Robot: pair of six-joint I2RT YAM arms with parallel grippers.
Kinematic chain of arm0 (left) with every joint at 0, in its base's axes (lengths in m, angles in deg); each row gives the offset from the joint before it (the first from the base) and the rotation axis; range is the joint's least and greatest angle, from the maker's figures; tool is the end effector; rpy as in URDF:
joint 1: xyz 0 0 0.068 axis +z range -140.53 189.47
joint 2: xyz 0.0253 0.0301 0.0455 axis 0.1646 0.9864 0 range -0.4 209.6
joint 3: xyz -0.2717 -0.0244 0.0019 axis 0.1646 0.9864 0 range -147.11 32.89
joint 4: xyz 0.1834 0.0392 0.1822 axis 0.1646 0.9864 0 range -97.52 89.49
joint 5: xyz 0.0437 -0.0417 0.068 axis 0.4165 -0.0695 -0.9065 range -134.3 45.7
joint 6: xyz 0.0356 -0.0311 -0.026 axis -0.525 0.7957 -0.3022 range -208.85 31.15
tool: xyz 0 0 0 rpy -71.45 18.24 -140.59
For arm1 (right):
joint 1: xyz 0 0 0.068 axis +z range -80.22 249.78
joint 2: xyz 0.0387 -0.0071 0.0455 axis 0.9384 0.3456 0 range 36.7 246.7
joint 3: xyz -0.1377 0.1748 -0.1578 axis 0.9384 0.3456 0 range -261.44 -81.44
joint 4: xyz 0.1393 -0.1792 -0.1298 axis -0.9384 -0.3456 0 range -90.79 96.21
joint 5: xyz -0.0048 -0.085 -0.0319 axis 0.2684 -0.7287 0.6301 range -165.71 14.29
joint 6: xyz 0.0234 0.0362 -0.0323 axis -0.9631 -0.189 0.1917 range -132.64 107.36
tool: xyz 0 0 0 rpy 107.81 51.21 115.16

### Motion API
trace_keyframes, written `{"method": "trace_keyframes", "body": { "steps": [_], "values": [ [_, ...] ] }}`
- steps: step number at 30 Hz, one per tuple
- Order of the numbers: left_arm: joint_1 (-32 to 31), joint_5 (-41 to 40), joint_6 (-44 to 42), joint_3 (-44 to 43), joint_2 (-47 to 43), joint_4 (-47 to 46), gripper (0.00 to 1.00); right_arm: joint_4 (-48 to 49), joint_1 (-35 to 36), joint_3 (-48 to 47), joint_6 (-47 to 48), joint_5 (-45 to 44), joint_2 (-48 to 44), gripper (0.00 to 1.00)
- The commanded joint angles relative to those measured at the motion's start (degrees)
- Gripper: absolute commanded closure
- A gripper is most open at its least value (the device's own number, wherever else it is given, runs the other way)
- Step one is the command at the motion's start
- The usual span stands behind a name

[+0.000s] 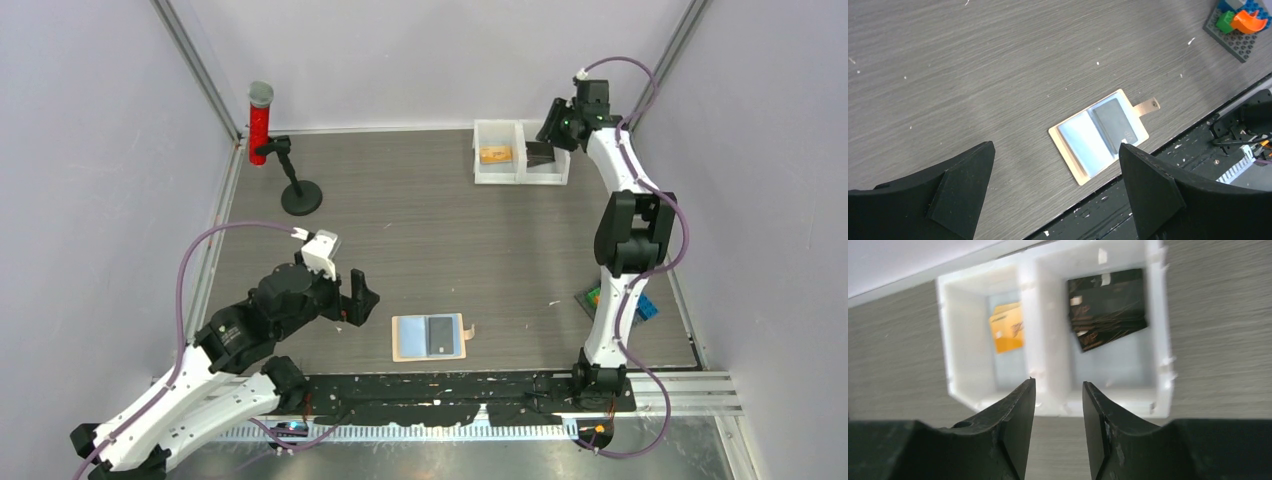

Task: Take the credit cards out of the card holder
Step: Remove the credit card from the card holder.

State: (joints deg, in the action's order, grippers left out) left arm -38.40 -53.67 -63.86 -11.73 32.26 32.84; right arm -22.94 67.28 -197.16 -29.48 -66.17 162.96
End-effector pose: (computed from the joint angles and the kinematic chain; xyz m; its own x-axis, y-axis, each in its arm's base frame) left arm 0.0855 -0.0859 0.3136 -0.5577 -0.0048 -0.8300 0.4414 0.8452 -0.3015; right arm 0.5117 -0.0165 0.2710 -0.6350 0.3138 -0.7059 0.1040 0.9402 0.3243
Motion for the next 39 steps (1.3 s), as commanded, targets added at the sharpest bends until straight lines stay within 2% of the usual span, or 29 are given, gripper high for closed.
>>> {"method": "trace_keyframes", "body": {
  "steps": [1, 7, 9, 15, 21, 24, 33, 39],
  "values": [
    [0.0, -3.2, 4.5, 2.9, -0.4, 0.0, 0.01, 4.2, 4.4, 10.2, -1.6, -0.9, -12.5, 0.54],
    [0.0, -0.5, 9.0, 6.0, 0.8, -0.6, 0.01, 6.3, 11.4, 24.8, -1.6, -3.3, -23.2, 0.55],
    [0.0, 0.2, 10.1, 7.1, 0.5, -1.8, 0.01, 7.6, 16.2, 32.3, -1.8, -5.0, -26.9, 0.56],
    [0.0, 3.1, 11.1, 10.2, -0.7, -6.3, 0.01, 8.2, 29.1, 47.0, -3.4, -9.3, -36.1, 0.57],
    [0.0, 6.0, 14.8, 13.9, -0.6, -11.6, 0.08, 11.1, 41.2, 57.4, -6.0, -11.9, -44.9, 0.58],
    [0.0, 7.9, 16.0, 15.1, 0.4, -13.9, 0.11, 14.0, 45.6, 61.2, -7.7, -8.8, -49.2, 0.58],
    [0.0, 12.3, 16.7, 14.6, 3.5, -18.6, 0.14, 21.2, 50.0, 71.4, -13.5, -3.5, -56.2, 0.59],
    [0.0, 12.5, 18.9, 17.3, 5.8, -24.6, 0.21, 25.2, 50.1, 76.8, -16.4, -1.2, -58.2, 0.62]
  ]
}}
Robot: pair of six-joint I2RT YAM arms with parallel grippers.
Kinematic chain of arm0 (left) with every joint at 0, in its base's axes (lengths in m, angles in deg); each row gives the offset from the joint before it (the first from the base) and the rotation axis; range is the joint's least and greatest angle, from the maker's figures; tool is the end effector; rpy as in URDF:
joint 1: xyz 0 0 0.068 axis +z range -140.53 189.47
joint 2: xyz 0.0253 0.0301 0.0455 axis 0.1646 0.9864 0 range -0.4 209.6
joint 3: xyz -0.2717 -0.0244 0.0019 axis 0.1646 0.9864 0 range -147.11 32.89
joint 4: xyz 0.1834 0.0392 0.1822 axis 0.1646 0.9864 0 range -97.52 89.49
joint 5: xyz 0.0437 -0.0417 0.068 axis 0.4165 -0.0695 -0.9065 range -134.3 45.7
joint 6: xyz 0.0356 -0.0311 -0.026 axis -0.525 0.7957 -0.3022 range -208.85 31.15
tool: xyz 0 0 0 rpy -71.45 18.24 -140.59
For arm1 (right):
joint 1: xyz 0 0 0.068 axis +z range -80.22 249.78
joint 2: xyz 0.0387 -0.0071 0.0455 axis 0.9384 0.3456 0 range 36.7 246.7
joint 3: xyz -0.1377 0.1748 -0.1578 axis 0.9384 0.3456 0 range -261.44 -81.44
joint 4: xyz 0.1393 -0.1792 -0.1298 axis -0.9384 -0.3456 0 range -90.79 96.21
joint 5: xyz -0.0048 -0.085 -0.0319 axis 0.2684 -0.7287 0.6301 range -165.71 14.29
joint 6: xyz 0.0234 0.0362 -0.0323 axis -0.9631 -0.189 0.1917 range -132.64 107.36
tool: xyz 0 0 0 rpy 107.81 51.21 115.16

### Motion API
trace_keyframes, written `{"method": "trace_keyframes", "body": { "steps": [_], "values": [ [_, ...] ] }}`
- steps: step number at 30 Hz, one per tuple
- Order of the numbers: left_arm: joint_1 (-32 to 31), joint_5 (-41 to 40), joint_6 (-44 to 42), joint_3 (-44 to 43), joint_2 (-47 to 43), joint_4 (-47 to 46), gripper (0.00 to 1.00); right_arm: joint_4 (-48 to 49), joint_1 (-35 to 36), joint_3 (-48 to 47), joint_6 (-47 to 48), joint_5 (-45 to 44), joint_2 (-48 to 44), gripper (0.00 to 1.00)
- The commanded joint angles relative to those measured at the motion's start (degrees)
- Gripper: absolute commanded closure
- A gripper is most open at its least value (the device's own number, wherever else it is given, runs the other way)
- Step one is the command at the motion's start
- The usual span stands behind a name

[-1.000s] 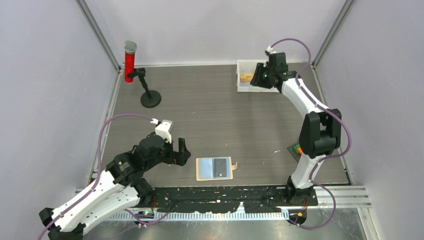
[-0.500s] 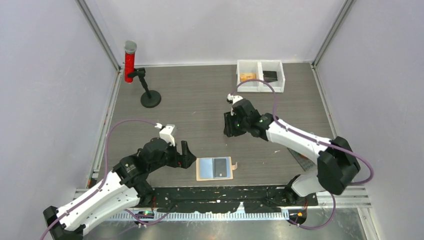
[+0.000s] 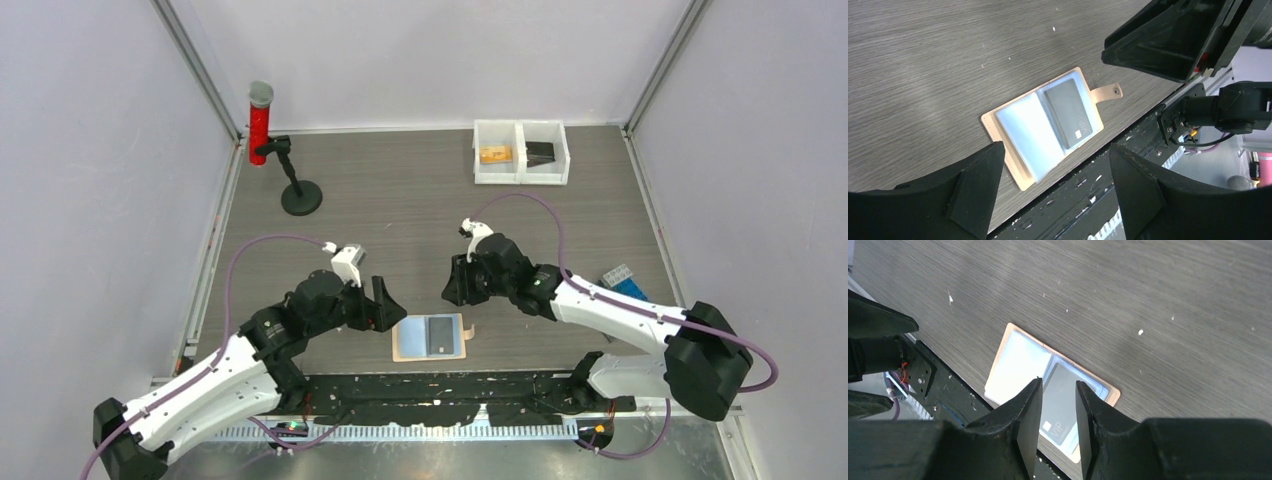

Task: Take the credit cards out of the card holder
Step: Remove the credit card from the card holder.

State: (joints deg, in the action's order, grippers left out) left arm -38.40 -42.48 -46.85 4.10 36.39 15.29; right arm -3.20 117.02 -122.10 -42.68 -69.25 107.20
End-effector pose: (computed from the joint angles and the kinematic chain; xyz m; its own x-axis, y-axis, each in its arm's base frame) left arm 0.1023 -0.1147 0.2408 -0.7636 -0.1528 -0.6274 0.3346 0.7374 -0.5868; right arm 0.1729 0.1929 0.2234 -0.7666 -0.0963 -0.6348 -0.4677 0.7611 0.4494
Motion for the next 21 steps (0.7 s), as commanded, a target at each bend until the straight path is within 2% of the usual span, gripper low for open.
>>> {"method": "trace_keyframes", "body": {
  "steps": [1, 6, 12, 17, 21],
  "values": [
    [0.0, 1.9, 2.1, 1.7, 2.4, -7.8, 0.23, 5.4, 0.3, 2.5, -3.8, 1.9, -2.6, 0.63],
    [0.0, 5.5, 3.7, 3.3, 5.9, -13.6, 0.28, 4.4, 0.4, 6.4, -9.5, 1.5, -7.1, 0.63],
    [0.0, 9.7, 8.2, 7.4, 10.7, -24.4, 0.33, 0.3, 0.7, 7.2, -8.9, 2.8, -10.4, 0.63],
    [-0.1, 11.8, 8.8, 9.5, 14.2, -27.3, 0.34, -0.7, 4.1, 7.3, -9.0, 0.7, -9.8, 0.63],
    [-0.1, 10.2, 7.3, 9.2, 15.7, -24.0, 0.37, 0.5, 6.3, 8.1, -11.0, -0.8, -8.8, 0.60]
  ]
}}
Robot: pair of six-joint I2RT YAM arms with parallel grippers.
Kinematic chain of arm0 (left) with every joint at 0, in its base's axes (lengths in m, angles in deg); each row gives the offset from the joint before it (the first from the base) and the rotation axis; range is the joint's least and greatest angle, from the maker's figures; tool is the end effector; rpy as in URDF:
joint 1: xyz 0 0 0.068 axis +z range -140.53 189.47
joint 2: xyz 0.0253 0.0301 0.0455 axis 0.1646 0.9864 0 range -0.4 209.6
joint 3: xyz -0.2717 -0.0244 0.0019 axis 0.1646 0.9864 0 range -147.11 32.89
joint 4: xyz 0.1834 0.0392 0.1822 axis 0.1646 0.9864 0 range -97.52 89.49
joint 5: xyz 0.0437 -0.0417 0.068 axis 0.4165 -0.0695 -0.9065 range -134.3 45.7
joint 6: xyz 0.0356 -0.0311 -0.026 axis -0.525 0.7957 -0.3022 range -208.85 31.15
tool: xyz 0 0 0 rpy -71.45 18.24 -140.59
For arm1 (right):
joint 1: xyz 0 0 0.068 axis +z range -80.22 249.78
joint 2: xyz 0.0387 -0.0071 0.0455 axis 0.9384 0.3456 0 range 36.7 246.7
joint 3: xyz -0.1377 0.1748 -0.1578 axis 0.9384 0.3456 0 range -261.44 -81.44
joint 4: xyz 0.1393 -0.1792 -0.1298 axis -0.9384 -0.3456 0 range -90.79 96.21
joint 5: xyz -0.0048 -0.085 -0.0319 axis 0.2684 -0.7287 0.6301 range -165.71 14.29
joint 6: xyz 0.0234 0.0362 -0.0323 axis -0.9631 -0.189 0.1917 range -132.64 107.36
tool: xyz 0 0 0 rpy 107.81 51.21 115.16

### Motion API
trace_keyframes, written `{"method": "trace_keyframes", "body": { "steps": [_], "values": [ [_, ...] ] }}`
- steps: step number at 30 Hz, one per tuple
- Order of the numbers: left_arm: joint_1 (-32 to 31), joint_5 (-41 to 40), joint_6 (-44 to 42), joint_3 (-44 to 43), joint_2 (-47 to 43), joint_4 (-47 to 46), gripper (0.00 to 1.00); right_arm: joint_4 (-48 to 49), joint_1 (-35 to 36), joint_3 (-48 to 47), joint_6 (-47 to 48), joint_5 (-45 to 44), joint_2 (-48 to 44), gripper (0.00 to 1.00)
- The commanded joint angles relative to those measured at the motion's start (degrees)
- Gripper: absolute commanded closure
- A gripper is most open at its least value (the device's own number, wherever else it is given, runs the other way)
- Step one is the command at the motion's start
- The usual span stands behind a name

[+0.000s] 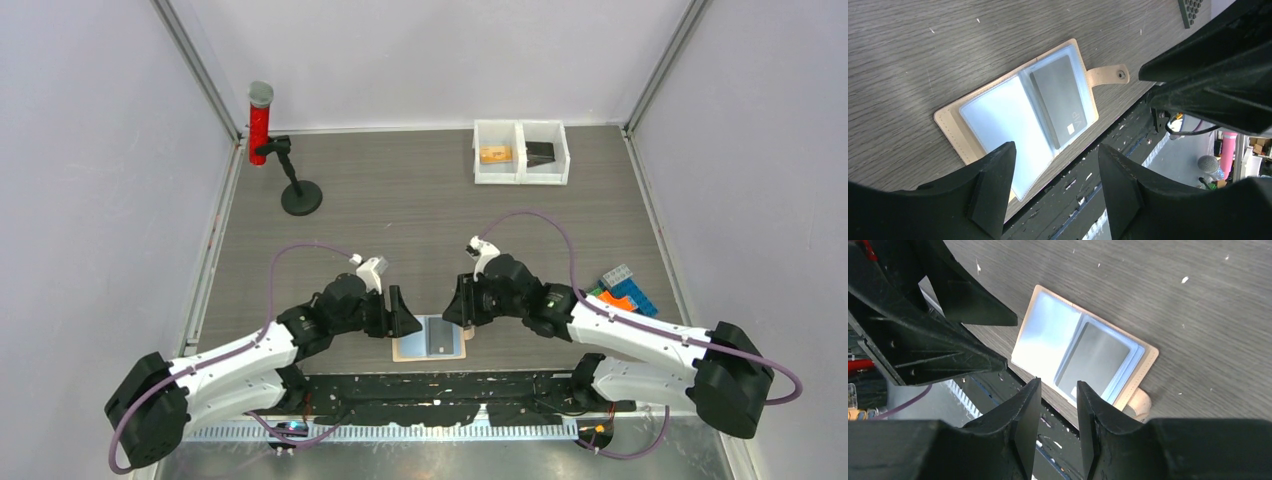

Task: Take the credit cards out of the card holder
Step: Remove the credit card from the card holder.

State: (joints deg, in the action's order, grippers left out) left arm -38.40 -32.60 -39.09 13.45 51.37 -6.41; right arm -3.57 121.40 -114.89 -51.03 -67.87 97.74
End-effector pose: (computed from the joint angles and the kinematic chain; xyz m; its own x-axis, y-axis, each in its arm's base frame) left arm 0.1198 -0.1432 0.1806 -0.8798 -0.1416 -0.4537 0.2603 0.6552 -0.7092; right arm 0.1353 0.1786 0.2180 -0.8194 -0.0436 -0.5716 -0.4274 0.7109 0.5585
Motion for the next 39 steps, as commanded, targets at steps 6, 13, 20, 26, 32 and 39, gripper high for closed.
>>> {"method": "trace_keyframes", "body": {
  "steps": [6, 13, 20, 26, 32, 39],
  "values": [
    [-0.1, -1.0, -1.3, 0.6, 1.3, -1.3, 0.43, 4.4, 5.4, 3.0, -5.7, -4.7, 1.8, 0.56],
    [-0.1, -1.4, -1.7, 2.7, 1.6, -1.3, 0.55, 5.7, 6.0, 5.6, -6.1, -7.7, 2.3, 0.56],
    [-0.1, -1.3, -1.9, 5.3, 1.8, -2.4, 0.65, 8.5, 6.0, 6.3, -6.1, -7.4, 6.1, 0.56],
    [-0.1, -1.3, -1.3, 7.1, 1.5, -3.4, 0.71, 10.4, 6.0, 6.2, -6.8, -6.3, 10.6, 0.56],
    [-0.1, -1.3, -1.4, 7.3, 1.4, -3.1, 0.76, 11.7, 6.0, 6.6, -7.2, -6.4, 12.5, 0.56],
    [-0.1, -1.2, -1.4, 7.1, 1.8, -3.7, 0.86, 11.5, 6.0, 6.1, -7.7, -6.4, 12.6, 0.56]
  ]
}}
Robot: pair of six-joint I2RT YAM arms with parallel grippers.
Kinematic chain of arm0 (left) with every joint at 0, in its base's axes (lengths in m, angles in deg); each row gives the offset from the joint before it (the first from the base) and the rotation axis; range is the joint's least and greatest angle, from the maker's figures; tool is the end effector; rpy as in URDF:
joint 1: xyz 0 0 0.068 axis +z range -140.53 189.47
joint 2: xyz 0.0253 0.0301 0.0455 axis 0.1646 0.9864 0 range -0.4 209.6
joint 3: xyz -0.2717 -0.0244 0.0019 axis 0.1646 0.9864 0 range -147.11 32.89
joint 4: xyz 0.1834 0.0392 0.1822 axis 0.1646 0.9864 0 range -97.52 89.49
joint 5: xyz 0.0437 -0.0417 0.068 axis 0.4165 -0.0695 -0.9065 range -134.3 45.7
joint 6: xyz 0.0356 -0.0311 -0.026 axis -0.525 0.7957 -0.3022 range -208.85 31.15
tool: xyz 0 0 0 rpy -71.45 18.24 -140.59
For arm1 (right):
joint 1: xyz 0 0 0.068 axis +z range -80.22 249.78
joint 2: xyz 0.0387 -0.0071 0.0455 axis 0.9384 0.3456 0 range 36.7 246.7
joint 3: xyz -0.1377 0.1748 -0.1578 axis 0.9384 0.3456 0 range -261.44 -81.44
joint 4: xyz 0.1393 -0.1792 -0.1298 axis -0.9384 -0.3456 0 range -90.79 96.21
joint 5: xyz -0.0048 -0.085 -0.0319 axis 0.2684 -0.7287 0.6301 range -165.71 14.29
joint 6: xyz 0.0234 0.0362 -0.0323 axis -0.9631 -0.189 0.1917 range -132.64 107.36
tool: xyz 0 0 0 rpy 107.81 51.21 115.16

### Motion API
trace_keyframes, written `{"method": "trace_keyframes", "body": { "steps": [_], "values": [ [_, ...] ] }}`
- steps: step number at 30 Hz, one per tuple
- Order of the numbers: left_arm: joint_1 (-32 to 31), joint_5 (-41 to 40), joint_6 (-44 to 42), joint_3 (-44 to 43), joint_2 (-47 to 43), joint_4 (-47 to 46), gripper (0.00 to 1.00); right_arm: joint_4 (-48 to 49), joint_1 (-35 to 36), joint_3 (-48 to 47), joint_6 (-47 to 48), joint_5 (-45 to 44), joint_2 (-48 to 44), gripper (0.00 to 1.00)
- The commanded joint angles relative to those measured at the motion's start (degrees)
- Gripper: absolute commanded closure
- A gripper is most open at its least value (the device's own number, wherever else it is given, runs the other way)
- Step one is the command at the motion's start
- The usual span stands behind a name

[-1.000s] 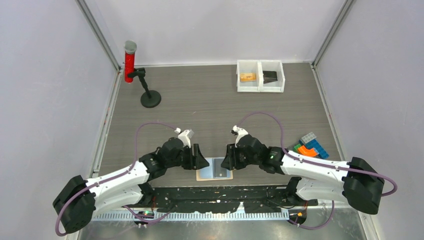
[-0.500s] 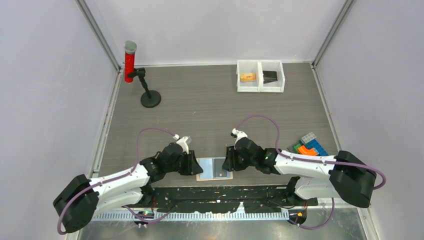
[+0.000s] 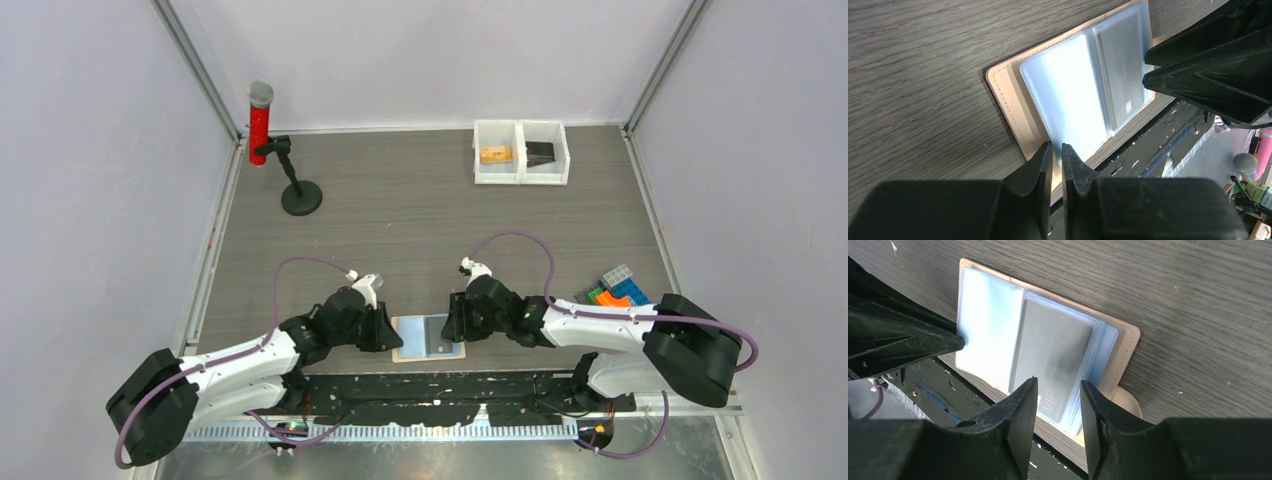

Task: Take the credit cards out of the card holder
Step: Remove the credit card from the card holder.

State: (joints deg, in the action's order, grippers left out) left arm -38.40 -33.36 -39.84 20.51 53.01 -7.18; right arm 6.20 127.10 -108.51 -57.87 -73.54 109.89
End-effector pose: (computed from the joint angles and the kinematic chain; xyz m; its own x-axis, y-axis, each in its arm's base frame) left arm 0.1081 -0.1296 0.1379 -0.9126 -0.0959 -0.3976 0.2056 0.7327 -0.6488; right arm 0.1246 0.1966 0.1523 -0.8813 -0.0598 -0.4688 -0.3260 0.7952 0.5113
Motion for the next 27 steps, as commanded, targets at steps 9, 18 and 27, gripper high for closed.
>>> {"method": "trace_keyframes", "body": {
  "steps": [9, 18, 27],
  "values": [
    [-0.2, 0.4, 0.4, 0.6, 1.2, -5.2, 1.00, 3.9, 0.2, -0.5, -2.3, 0.6, 2.0, 0.53],
    [-1.0, 0.9, 1.0, 0.5, 2.1, -6.5, 1.00, 9.0, 0.2, 0.5, -5.0, 3.1, 2.0, 0.53],
    [-1.3, 0.6, 1.3, 0.6, 1.1, -5.9, 1.00, 9.0, 0.4, -0.8, -4.2, 5.1, 0.4, 0.55]
  ]
}}
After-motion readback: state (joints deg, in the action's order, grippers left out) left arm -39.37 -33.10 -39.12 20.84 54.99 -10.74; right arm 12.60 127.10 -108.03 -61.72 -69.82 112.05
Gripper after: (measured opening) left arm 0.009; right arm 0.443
